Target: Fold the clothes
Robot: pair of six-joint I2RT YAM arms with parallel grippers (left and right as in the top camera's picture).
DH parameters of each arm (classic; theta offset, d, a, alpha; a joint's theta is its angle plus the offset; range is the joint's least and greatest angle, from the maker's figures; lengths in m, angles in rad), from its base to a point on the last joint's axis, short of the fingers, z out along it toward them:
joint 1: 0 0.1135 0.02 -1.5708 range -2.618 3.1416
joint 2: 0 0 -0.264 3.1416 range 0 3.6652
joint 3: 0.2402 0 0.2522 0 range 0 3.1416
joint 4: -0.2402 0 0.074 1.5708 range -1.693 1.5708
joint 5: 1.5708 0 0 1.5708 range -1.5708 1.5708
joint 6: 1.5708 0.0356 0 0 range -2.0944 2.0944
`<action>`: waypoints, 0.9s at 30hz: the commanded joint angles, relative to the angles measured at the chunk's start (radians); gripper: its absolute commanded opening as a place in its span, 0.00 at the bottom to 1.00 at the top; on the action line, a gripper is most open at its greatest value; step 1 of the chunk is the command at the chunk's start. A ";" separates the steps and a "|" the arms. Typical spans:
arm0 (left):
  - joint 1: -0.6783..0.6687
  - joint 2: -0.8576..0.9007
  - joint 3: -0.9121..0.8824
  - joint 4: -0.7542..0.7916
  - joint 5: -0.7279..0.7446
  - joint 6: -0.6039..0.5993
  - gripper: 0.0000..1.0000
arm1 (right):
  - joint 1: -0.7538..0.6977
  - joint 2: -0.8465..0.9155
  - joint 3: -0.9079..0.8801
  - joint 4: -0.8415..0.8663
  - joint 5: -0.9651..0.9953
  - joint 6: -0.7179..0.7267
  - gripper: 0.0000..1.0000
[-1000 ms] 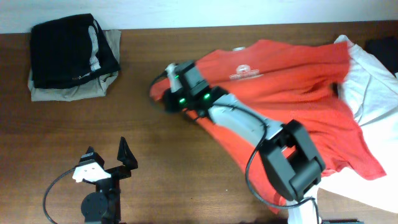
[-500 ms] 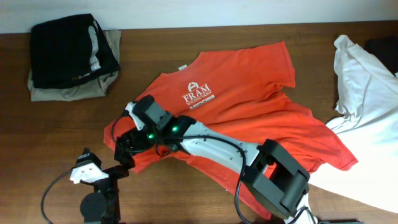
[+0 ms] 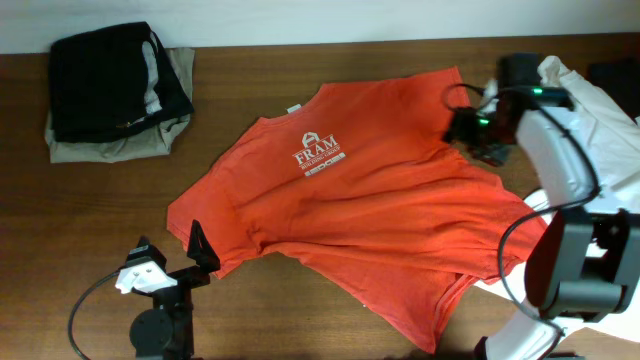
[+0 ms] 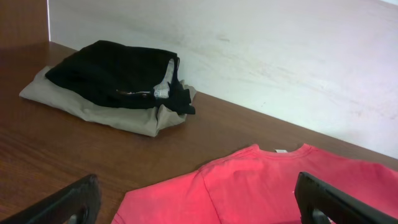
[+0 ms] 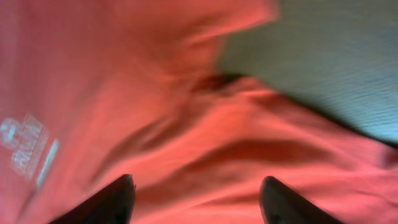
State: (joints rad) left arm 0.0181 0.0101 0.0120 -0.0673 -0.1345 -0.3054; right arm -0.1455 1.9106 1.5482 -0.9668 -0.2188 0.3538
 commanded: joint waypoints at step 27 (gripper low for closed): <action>-0.002 -0.005 -0.003 -0.002 0.007 0.016 0.99 | -0.497 0.177 -0.235 -0.081 0.542 0.396 0.09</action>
State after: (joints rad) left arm 0.0181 0.0109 0.0120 -0.0677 -0.1345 -0.3054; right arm -0.5701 2.0495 1.3342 -1.0515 0.2577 0.6659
